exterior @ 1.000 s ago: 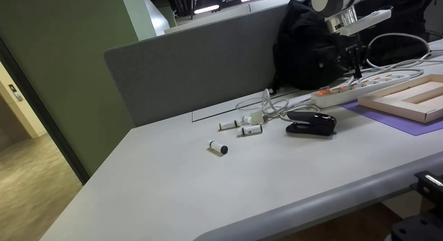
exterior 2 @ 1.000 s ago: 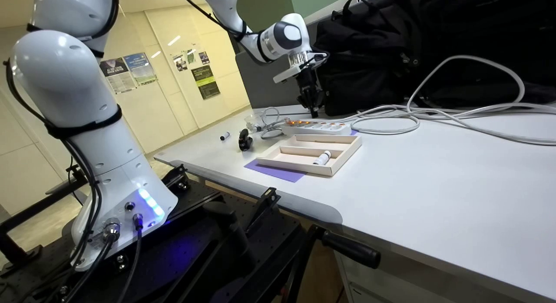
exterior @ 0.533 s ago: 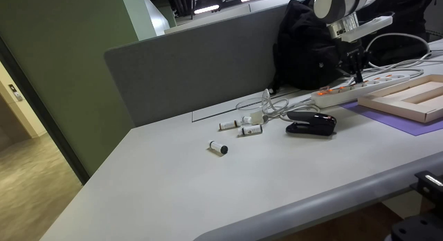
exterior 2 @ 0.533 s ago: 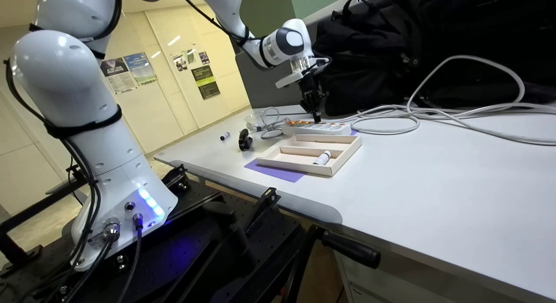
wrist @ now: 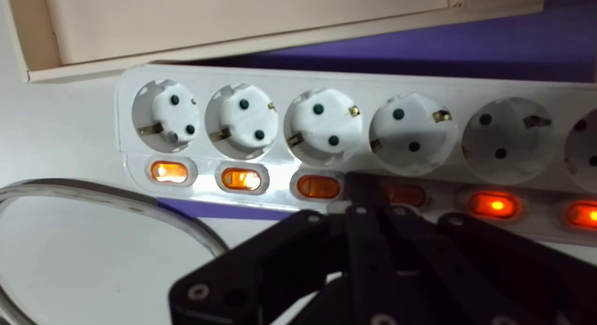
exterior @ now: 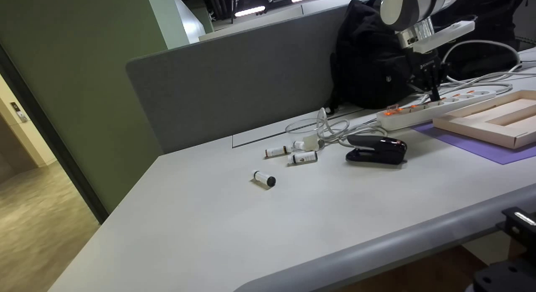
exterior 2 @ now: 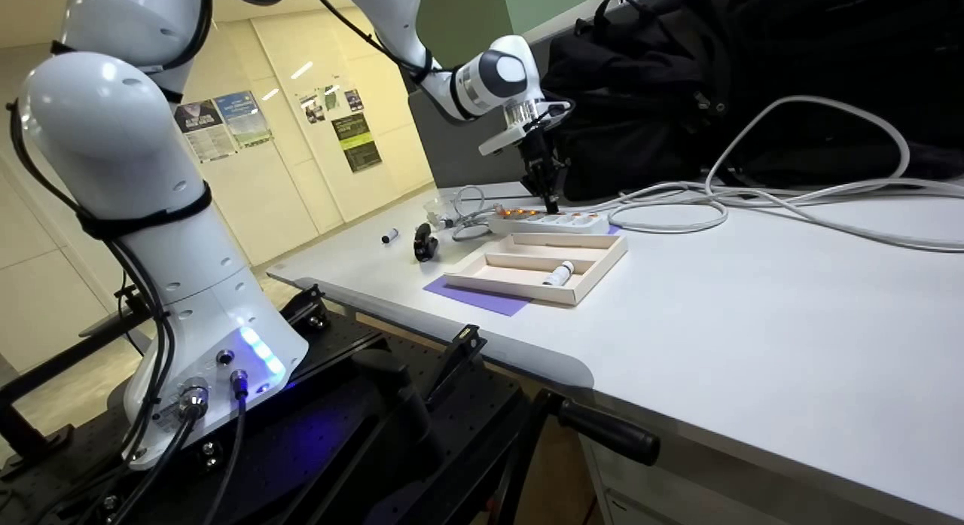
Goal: Turn on the middle switch
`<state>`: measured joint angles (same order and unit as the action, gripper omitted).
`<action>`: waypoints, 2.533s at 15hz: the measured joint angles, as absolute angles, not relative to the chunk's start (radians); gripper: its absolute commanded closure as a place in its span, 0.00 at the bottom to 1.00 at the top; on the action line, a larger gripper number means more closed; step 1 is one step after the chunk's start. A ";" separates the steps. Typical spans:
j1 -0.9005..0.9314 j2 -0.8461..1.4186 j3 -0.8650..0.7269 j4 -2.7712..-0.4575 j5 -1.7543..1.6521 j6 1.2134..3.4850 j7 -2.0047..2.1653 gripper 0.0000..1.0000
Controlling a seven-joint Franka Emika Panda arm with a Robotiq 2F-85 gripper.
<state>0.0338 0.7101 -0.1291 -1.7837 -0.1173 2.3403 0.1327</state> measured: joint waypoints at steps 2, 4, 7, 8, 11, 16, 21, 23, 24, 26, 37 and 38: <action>0.035 0.710 -0.130 -1.781 -0.117 2.333 0.143 1.00; 0.035 0.705 -0.130 -1.775 -0.116 2.308 0.149 1.00; 0.035 0.694 -0.130 -1.767 -0.116 2.271 0.152 1.00; 0.035 0.692 -0.130 -1.767 -0.116 2.267 0.153 1.00; 0.035 0.692 -0.129 -1.767 -0.116 2.267 0.154 1.00; 0.035 0.694 -0.121 -1.767 -0.115 2.284 0.154 1.00; 0.035 0.700 -0.112 -1.767 -0.115 2.311 0.154 1.00; 0.036 0.703 -0.111 -1.767 -0.114 2.313 0.154 1.00; 0.036 0.705 -0.111 -1.767 -0.114 2.313 0.154 1.00; 0.036 0.709 -0.111 -1.767 -0.114 2.314 0.154 1.00; 0.036 0.722 -0.132 -1.763 -0.117 2.312 0.178 1.00; 0.036 0.724 -0.137 -1.759 -0.117 2.308 0.182 1.00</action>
<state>0.0357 0.7243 -0.1372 -1.7591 -0.1166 2.3080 0.1825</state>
